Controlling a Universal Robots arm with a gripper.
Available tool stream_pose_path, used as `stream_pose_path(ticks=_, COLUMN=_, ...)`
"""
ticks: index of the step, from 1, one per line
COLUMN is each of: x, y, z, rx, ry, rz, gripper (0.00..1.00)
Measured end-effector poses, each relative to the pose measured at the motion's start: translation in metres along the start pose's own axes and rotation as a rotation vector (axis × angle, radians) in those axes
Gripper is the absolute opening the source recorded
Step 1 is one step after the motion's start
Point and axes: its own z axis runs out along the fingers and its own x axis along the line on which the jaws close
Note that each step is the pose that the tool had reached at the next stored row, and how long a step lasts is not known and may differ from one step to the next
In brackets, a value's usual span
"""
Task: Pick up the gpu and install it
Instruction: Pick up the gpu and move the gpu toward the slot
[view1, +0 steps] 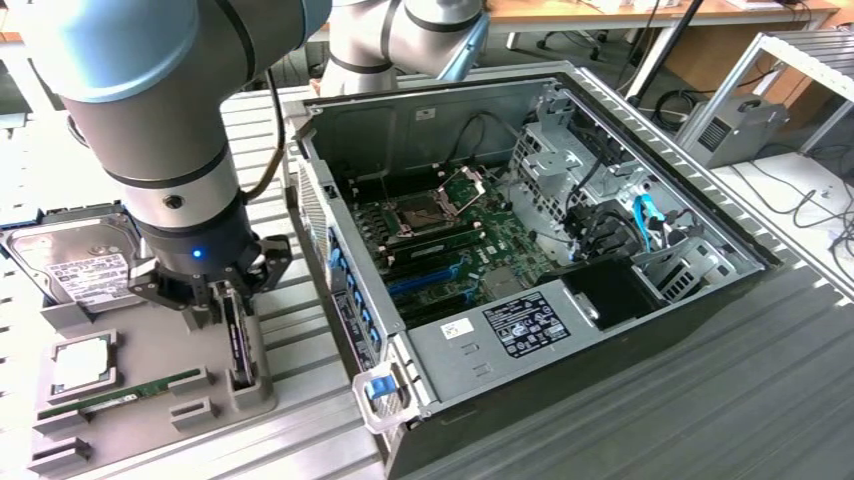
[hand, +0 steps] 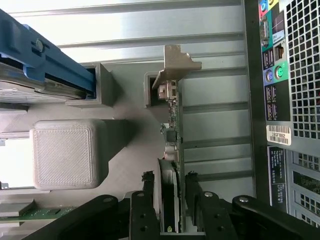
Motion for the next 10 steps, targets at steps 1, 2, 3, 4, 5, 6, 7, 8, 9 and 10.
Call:
stream_pose_path(ticks=1, x=0.0, y=0.0, z=0.0, rx=-0.0001, ry=0.0, rz=0.0, gripper=0.34)
stream_pose_path(ticks=2, x=0.0, y=0.0, z=0.0, rx=0.0, ry=0.0, rz=0.0, gripper=0.28)
stream_pose_path(ticks=3, x=0.0, y=0.0, z=0.0, rx=0.0, ry=0.0, rz=0.0, gripper=0.28)
stream_pose_path(ticks=4, x=0.0, y=0.0, z=0.0, rx=0.0, ry=0.0, rz=0.0, gripper=0.26)
stream_pose_path(ticks=5, x=0.0, y=0.0, z=0.0, rx=0.0, ry=0.0, rz=0.0, gripper=0.26)
stream_pose_path(ticks=6, x=0.0, y=0.0, z=0.0, rx=0.0, ry=-0.0001, rz=0.0, gripper=0.26)
stream_pose_path(ticks=7, x=0.0, y=0.0, z=0.0, rx=0.0, ry=0.0, rz=0.0, gripper=0.26)
stream_pose_path(ticks=8, x=0.0, y=0.0, z=0.0, rx=0.0, ry=0.0, rz=0.0, gripper=0.26)
stream_pose_path(ticks=9, x=0.0, y=0.0, z=0.0, rx=0.0, ry=0.0, rz=0.0, gripper=0.26)
stream_pose_path(ticks=10, x=0.0, y=0.0, z=0.0, rx=0.0, ry=0.0, rz=0.0, gripper=0.26)
